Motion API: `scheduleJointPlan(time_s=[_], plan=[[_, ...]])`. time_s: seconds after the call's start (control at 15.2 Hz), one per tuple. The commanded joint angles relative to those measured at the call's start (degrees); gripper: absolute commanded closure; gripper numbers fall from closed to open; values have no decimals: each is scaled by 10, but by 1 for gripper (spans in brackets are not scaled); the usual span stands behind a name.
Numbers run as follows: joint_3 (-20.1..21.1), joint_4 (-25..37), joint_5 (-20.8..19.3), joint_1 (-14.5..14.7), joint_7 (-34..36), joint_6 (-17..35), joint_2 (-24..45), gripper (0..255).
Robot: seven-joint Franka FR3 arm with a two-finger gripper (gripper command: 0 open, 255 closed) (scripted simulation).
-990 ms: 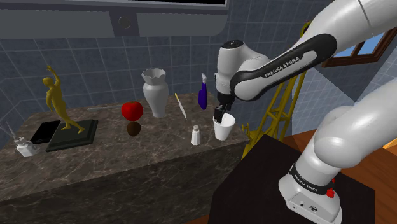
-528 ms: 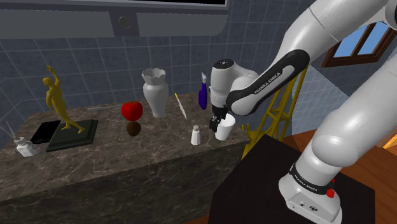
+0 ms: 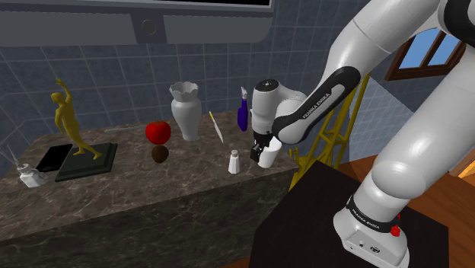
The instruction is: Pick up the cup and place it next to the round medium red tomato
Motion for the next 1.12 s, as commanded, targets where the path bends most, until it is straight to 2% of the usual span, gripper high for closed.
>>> scheduleJointPlan(time_s=[0.0, 0.2, 0.26, 0.86, 1.06], plan=[[0, 0, -1, 0, 1, 1, 1, 0], [0, 0, -1, 0, 1, 1, 1, 0], [0, 0, -1, 0, 1, 1, 1, 255], [0, 0, -1, 0, 1, 1, 1, 255], [-2, 1, 27, 8, -24, -24, -26, 255]])
